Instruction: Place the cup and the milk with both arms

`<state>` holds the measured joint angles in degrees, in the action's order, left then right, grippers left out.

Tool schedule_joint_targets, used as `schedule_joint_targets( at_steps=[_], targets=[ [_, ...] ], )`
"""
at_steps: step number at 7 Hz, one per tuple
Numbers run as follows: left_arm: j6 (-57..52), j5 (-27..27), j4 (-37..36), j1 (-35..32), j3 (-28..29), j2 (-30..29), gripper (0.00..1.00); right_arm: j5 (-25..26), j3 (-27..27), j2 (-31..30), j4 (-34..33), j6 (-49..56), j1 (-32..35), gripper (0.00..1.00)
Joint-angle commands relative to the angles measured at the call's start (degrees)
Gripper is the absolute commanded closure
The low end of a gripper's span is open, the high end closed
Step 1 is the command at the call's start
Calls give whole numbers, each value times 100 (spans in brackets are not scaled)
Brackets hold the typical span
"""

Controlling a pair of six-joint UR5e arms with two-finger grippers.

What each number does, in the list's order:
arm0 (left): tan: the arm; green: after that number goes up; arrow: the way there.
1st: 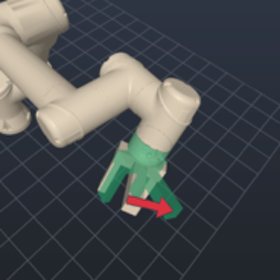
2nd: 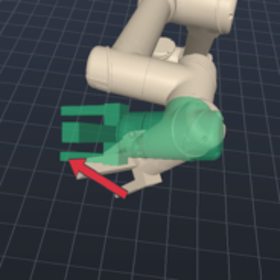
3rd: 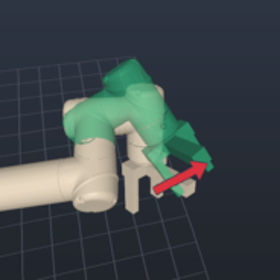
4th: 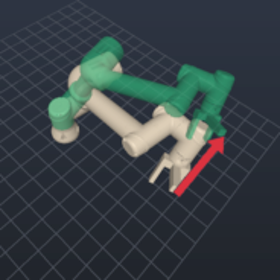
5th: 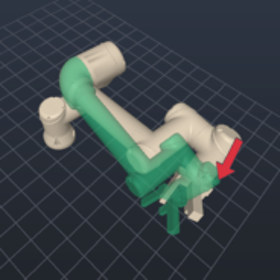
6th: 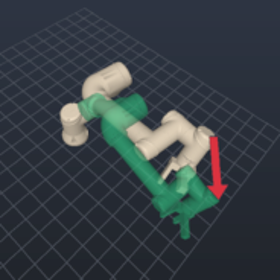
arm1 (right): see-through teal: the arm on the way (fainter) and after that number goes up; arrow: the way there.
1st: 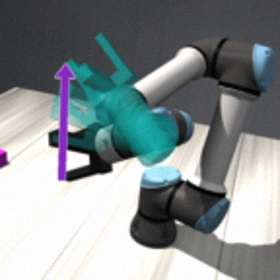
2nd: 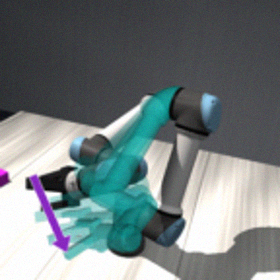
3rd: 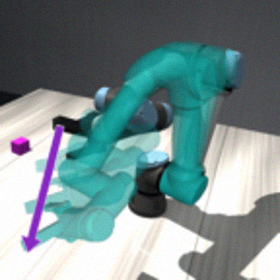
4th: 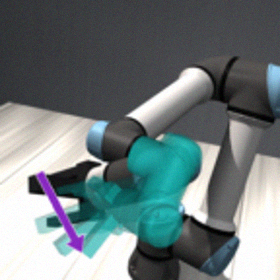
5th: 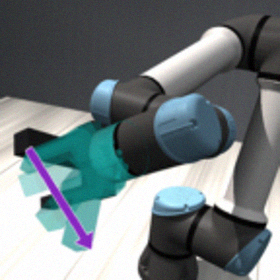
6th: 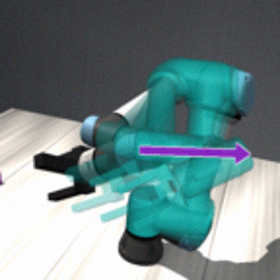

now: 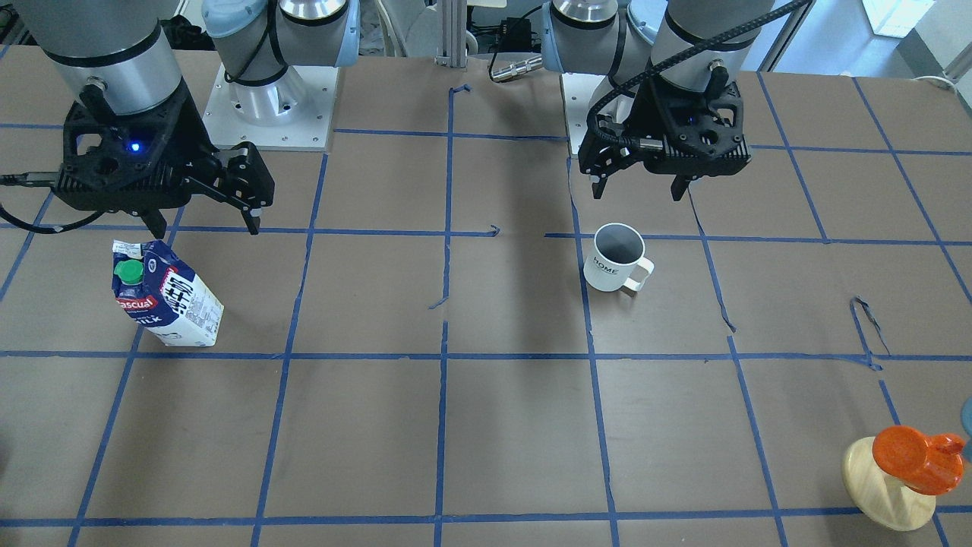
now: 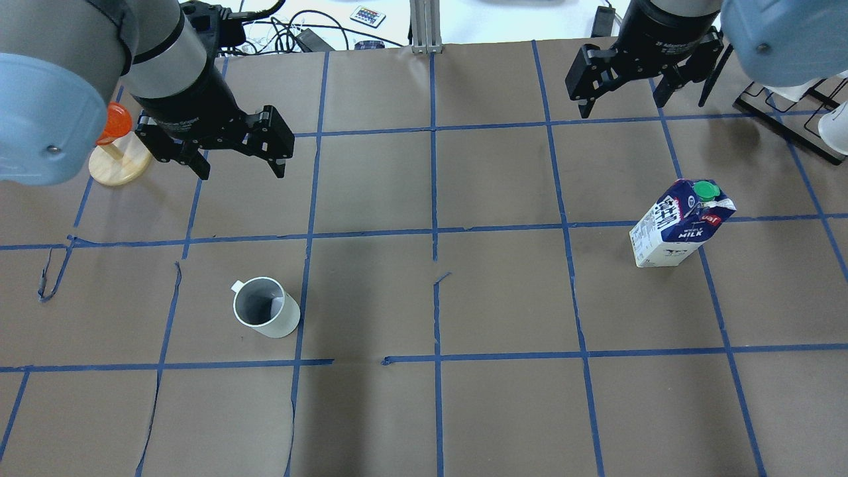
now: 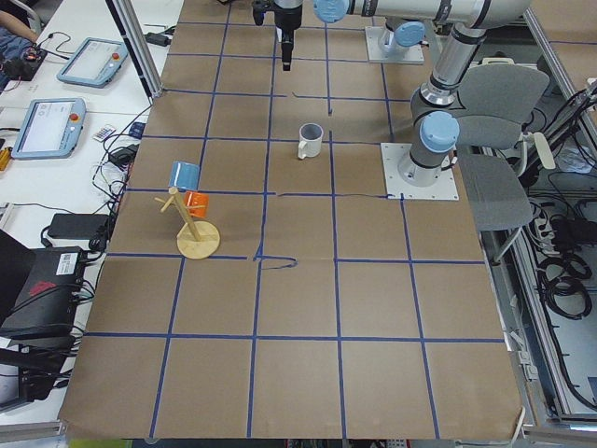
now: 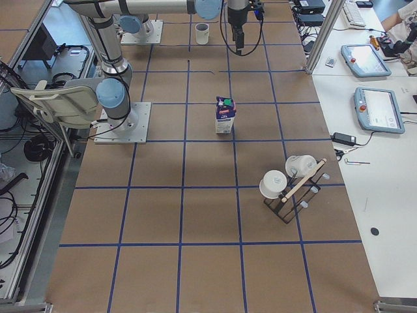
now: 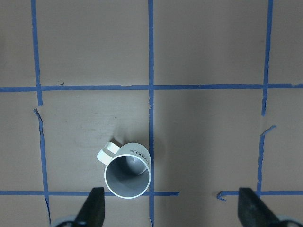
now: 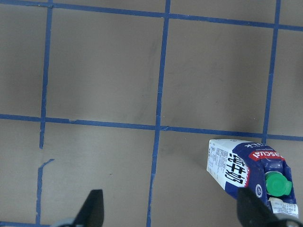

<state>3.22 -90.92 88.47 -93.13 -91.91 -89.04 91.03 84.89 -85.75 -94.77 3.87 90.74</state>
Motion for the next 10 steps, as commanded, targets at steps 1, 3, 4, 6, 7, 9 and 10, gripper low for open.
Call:
schedule_joint_targets(
  at_steps=[1, 3, 4, 6, 7, 9, 10],
  targets=[
    [56, -4, -206, 5, -561, -17, 0, -59, 10, -12, 28, -272, 5, 0],
    [21, -31, -539, 49, -1291, -51, 0, -59, 10, -12, 46, -370, -13, 0],
    [12, -48, -872, 49, -1608, -165, 0, -51, 10, -12, 46, -370, -13, 0],
    [-57, -57, -1628, 49, -2311, -394, 0, -51, 10, -12, 55, -361, -13, 0],
    [-476, -66, -1701, 75, -2549, -394, 0, -51, 10, -12, 55, -361, -4, 0],
    [-541, -48, -1772, 75, -2761, -622, 21, -42, 19, -12, 55, -352, -13, 0],
    [-567, -57, -1937, 75, -2823, -684, 56, -42, 19, -12, 55, -343, -21, 0]
  ],
)
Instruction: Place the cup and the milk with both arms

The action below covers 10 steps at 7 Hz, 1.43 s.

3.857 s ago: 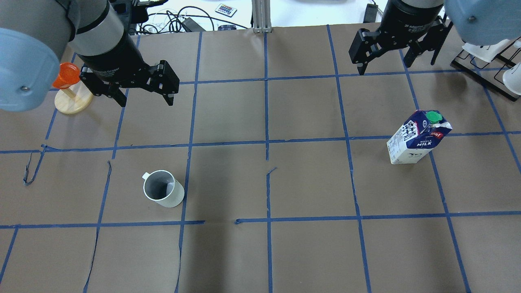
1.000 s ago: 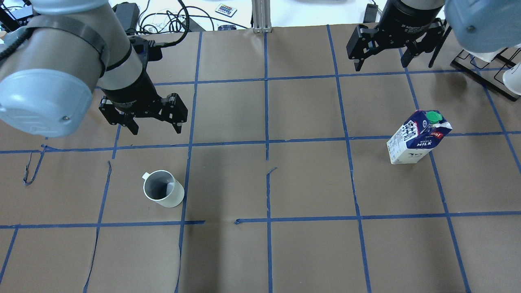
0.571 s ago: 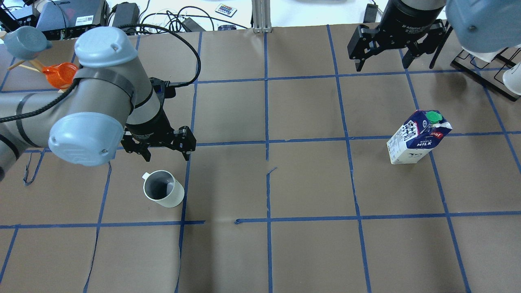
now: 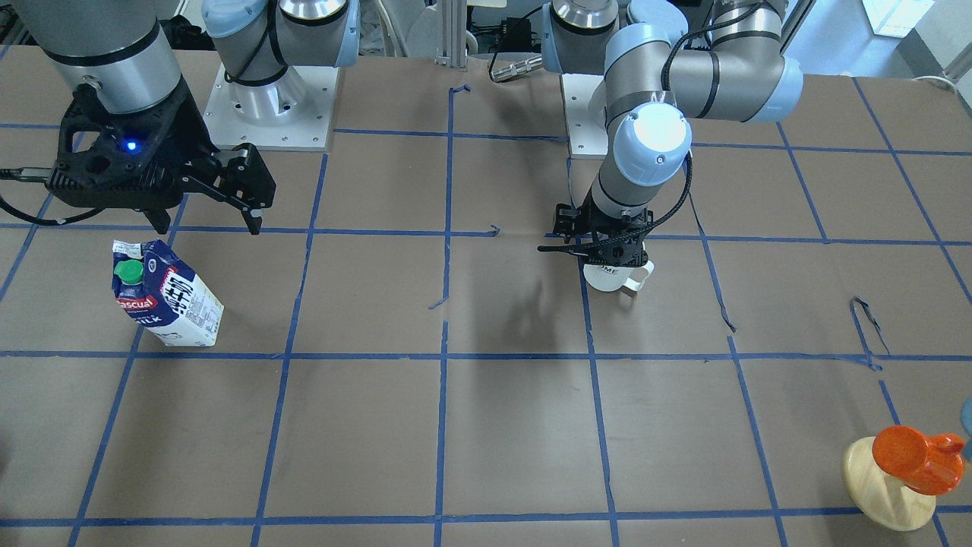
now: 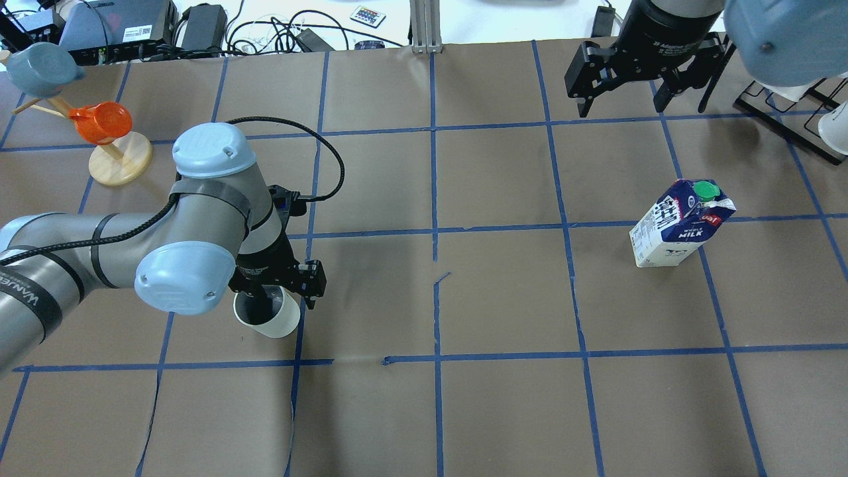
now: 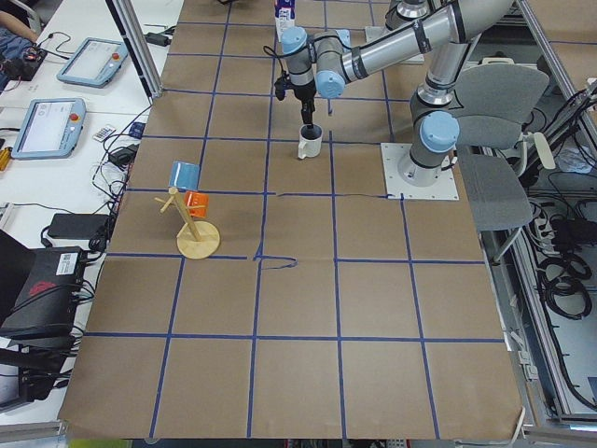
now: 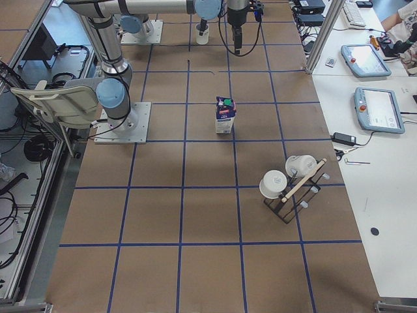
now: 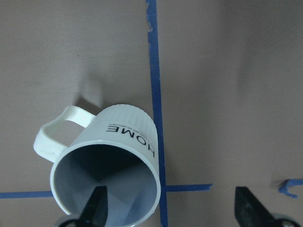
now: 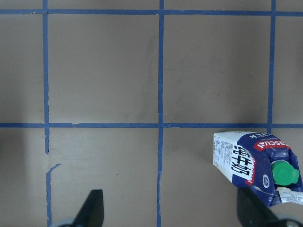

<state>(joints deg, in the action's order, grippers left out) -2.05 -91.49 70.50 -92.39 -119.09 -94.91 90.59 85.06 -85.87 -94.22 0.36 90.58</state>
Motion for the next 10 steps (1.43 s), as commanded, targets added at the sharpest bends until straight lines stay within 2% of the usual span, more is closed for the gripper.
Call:
schedule_joint_targets(
  at_steps=[1, 3, 5, 7, 9, 10],
  targets=[
    [-50, -1, -185, 1, -89, -141, 100, 3, 2, 0, 0, 8, 12, 0],
    [37, -10, -299, 1, -45, -107, 100, 3, 2, 0, 0, 16, -14, 0],
    [728, 8, -791, -94, 104, -98, 100, 29, 2, 0, 0, 25, -23, 0],
    [1826, 305, -713, -706, 761, -220, 100, 38, 10, 9, 9, 34, -23, 0],
    [3257, 438, -801, -1314, 1227, -606, 100, 47, 10, 9, 17, 34, -23, 0],
    [4447, 639, -1001, -1787, 1369, -877, 100, 55, 10, 9, 18, 34, -23, 0]
  ],
)
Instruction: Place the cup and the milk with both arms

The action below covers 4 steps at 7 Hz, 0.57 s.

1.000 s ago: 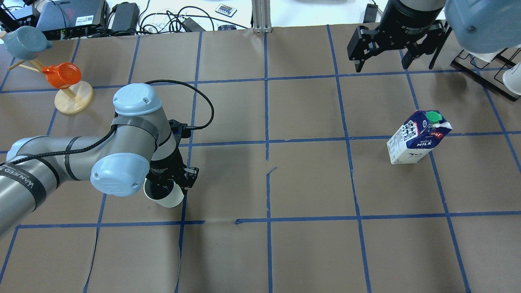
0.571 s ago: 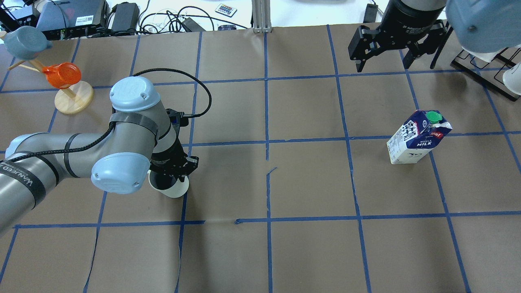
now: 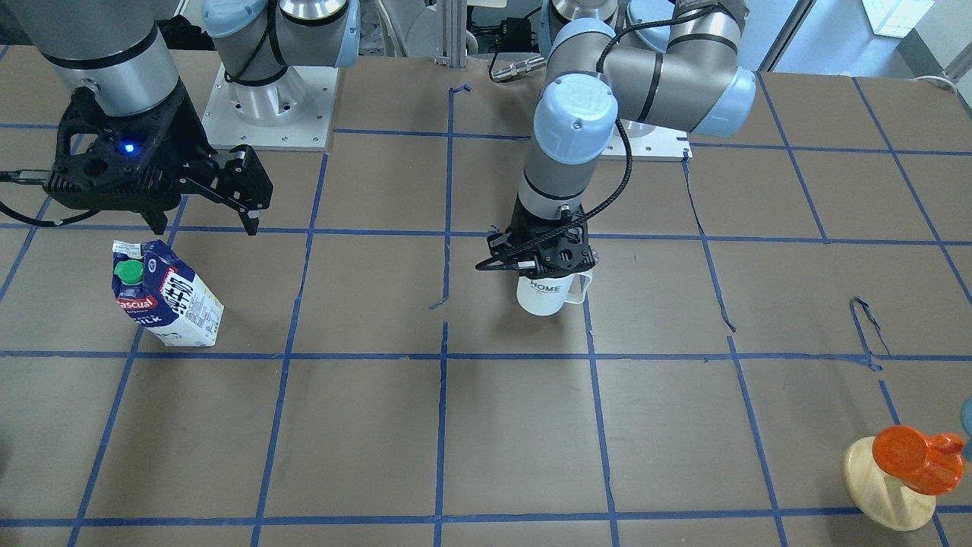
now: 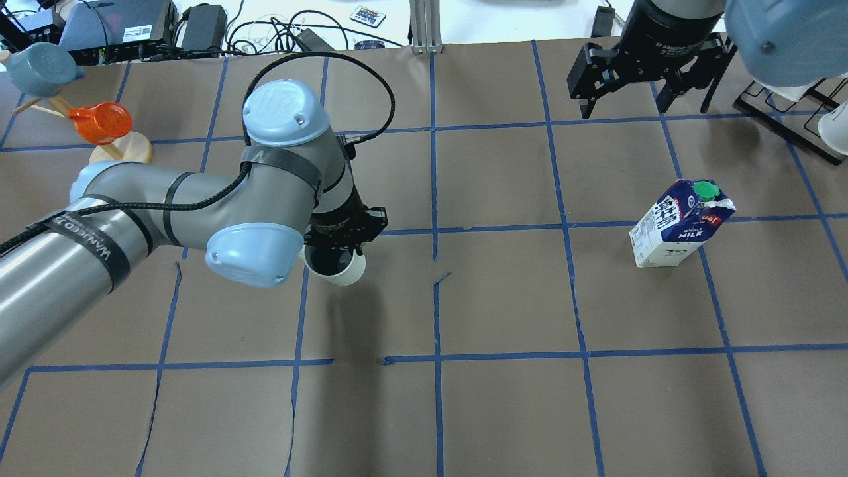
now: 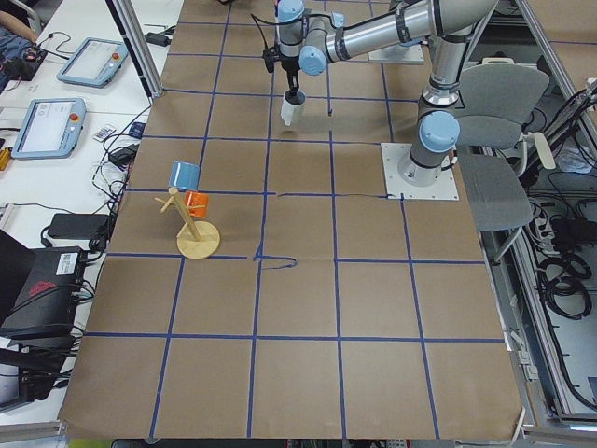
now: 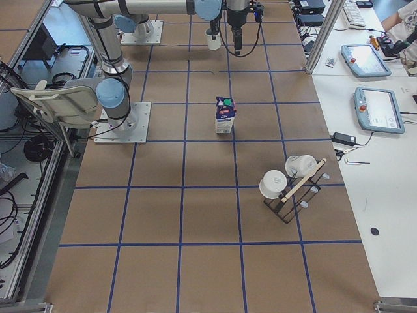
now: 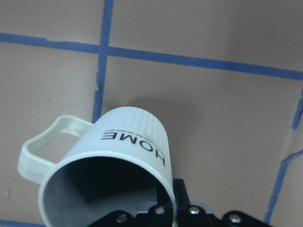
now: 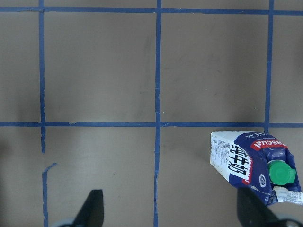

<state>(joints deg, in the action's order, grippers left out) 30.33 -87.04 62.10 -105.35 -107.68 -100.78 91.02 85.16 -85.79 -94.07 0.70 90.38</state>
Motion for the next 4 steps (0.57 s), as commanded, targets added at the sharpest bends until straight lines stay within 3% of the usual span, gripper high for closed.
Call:
schedule_joint_targets(
  at_steps=[1, 4],
  targets=[
    [1647, 204, -494, -904, 256, -493, 100, 12, 0, 1, 3, 0, -3, 0],
    [1757, 240, -471, -1488, 239, -688, 100, 29, 0, -8, 21, 0, -12, 0]
  ],
)
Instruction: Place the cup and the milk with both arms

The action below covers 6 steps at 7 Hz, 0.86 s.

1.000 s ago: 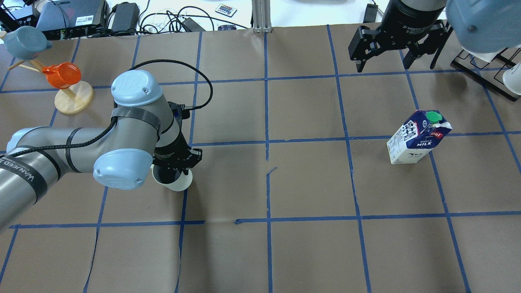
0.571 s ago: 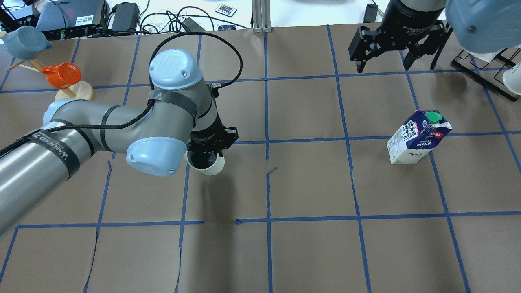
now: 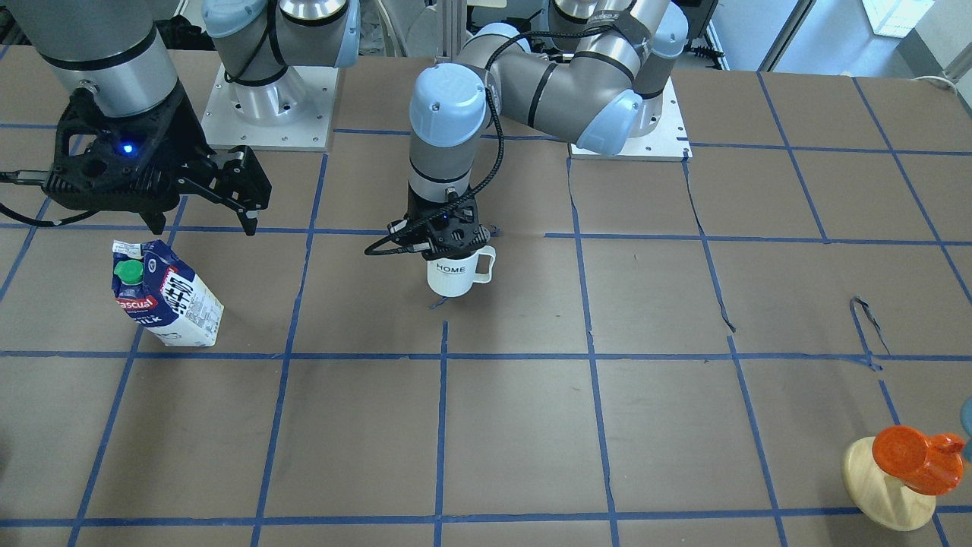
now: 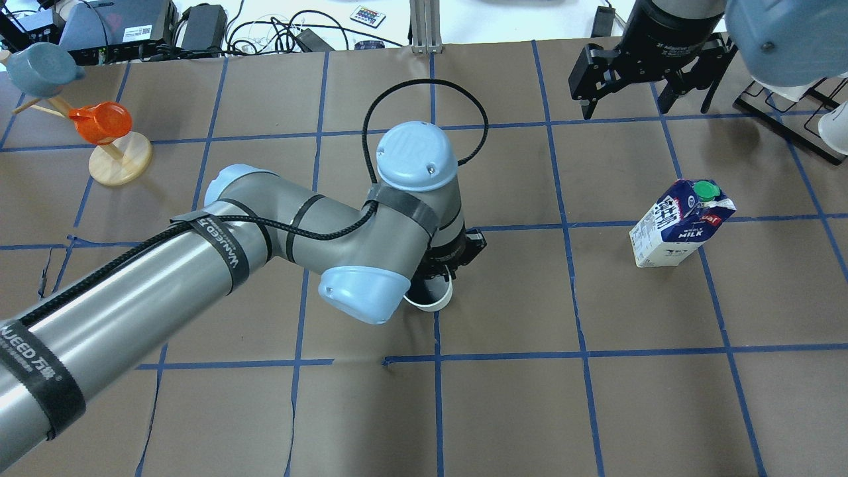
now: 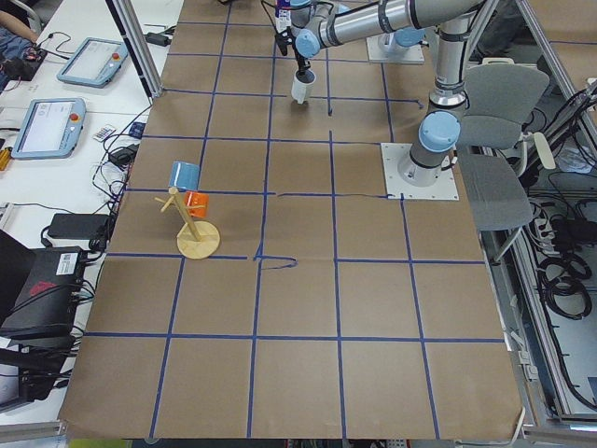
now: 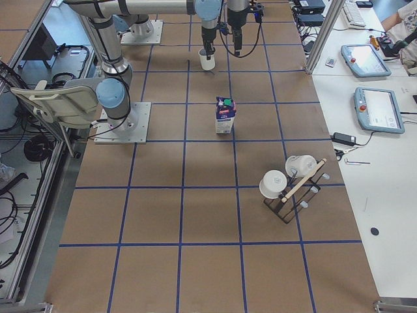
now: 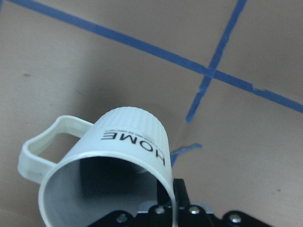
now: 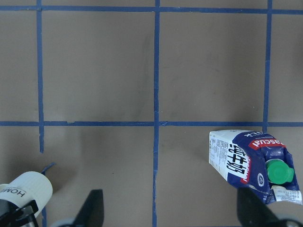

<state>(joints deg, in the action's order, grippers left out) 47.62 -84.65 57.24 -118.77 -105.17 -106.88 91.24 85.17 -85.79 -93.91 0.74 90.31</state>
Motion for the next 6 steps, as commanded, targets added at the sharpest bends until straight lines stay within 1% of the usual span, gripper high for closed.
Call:
schedule_joint_targets(
  at_steps=[1, 2, 3, 4, 5, 6],
  targets=[
    [19, -16, 24, -146, 5, -78, 55, 8, 9, 1, 4, -4, -5, 0],
    [-24, -25, 41, -138, 14, -44, 1, 8, 9, -7, 4, 5, -5, 0],
    [-77, -43, 268, -129, 40, 70, 0, 8, 9, -7, 4, 5, -5, 0],
    [-434, -130, 340, -42, 258, 106, 0, 8, 9, 1, 4, 5, -5, 0],
    [-847, -148, 932, 212, 678, 237, 1, 51, 9, 1, 4, 48, -13, 0],
    [-1738, -157, 1721, 475, 1221, 421, 3, 121, 9, 1, 4, 84, -22, 0]
  ],
)
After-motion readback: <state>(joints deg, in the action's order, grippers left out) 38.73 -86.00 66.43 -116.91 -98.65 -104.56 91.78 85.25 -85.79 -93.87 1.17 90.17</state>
